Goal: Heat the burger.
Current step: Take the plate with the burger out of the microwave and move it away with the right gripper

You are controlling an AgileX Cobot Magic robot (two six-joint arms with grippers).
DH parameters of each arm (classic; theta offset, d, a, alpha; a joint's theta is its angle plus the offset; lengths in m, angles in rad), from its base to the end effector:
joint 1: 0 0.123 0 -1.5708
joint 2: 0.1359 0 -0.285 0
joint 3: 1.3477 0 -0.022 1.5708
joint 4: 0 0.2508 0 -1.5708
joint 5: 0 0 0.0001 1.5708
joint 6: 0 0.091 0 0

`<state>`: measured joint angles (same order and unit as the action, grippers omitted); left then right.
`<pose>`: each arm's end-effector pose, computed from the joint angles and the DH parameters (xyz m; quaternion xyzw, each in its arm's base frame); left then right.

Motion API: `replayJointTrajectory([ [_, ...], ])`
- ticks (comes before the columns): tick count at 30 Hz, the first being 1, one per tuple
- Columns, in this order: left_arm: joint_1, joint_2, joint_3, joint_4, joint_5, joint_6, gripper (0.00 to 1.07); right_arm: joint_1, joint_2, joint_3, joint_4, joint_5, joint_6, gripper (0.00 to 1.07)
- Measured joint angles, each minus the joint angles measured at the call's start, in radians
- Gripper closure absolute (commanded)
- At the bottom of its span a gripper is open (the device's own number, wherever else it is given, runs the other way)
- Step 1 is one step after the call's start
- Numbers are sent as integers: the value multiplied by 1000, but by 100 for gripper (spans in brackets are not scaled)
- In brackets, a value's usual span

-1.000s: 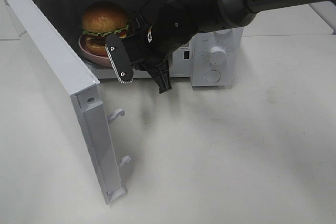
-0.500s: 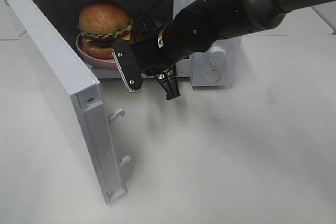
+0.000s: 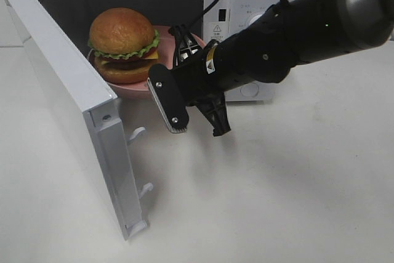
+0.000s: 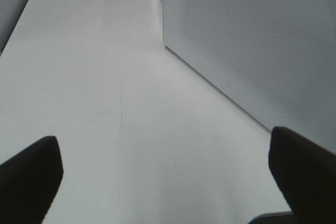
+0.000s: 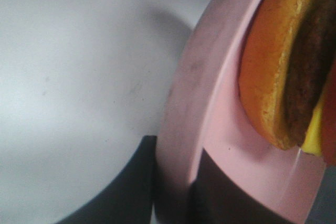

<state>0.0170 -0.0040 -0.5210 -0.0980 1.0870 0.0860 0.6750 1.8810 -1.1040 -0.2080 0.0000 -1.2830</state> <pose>-0.0091 -0.0080 0.2812 0.0325 0.8519 -0.0220 0.5222 0.3127 0.2503 0.1795 -0.7990 0.4239 -0.1692 0.3914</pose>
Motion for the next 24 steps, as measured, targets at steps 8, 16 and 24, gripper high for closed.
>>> replayJointTrajectory([
  [8, 0, 0, 0, 0, 0, 0, 7, 2, -108, 151, -5, -28, -1, 107],
  [16, 0, -1, 0, 0, 0, 0, 7, -3, -221, 277, 4, -28, 4, 107],
  [24, 0, -1, 0, 0, 0, 0, 7, -5, -370, 407, 8, -28, 9, 107],
])
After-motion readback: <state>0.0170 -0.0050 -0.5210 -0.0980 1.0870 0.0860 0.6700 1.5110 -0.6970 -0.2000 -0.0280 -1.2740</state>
